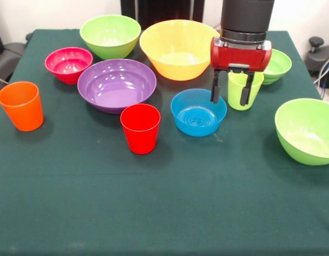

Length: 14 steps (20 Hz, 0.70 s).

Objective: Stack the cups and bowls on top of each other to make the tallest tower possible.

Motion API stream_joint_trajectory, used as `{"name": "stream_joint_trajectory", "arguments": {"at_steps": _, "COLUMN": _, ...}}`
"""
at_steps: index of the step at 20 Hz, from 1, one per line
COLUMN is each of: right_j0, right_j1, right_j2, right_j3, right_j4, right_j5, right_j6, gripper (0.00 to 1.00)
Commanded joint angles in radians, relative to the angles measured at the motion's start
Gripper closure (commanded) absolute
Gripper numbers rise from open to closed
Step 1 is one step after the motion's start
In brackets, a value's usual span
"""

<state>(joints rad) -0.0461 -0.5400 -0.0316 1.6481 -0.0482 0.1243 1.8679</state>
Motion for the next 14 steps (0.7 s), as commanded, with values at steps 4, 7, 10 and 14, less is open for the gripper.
{"name": "stream_joint_trajectory", "arguments": {"at_steps": 4, "right_j0": 0.013, "right_j1": 0.074, "right_j2": 0.019, "right_j3": 0.012, "right_j4": -0.015, "right_j5": -0.044, "right_j6": 0.134, "gripper": 0.0}}
{"name": "stream_joint_trajectory", "arguments": {"at_steps": 7, "right_j0": -0.005, "right_j1": 0.077, "right_j2": 0.033, "right_j3": 0.014, "right_j4": -0.018, "right_j5": -0.044, "right_j6": 0.126, "gripper": 0.0}}
{"name": "stream_joint_trajectory", "arguments": {"at_steps": 10, "right_j0": -0.046, "right_j1": 0.083, "right_j2": 0.07, "right_j3": 0.011, "right_j4": -0.025, "right_j5": -0.029, "right_j6": 0.103, "gripper": 0.0}}
{"name": "stream_joint_trajectory", "arguments": {"at_steps": 14, "right_j0": -0.051, "right_j1": 0.086, "right_j2": 0.073, "right_j3": 0.012, "right_j4": -0.033, "right_j5": -0.038, "right_j6": 0.099, "gripper": 0.0}}
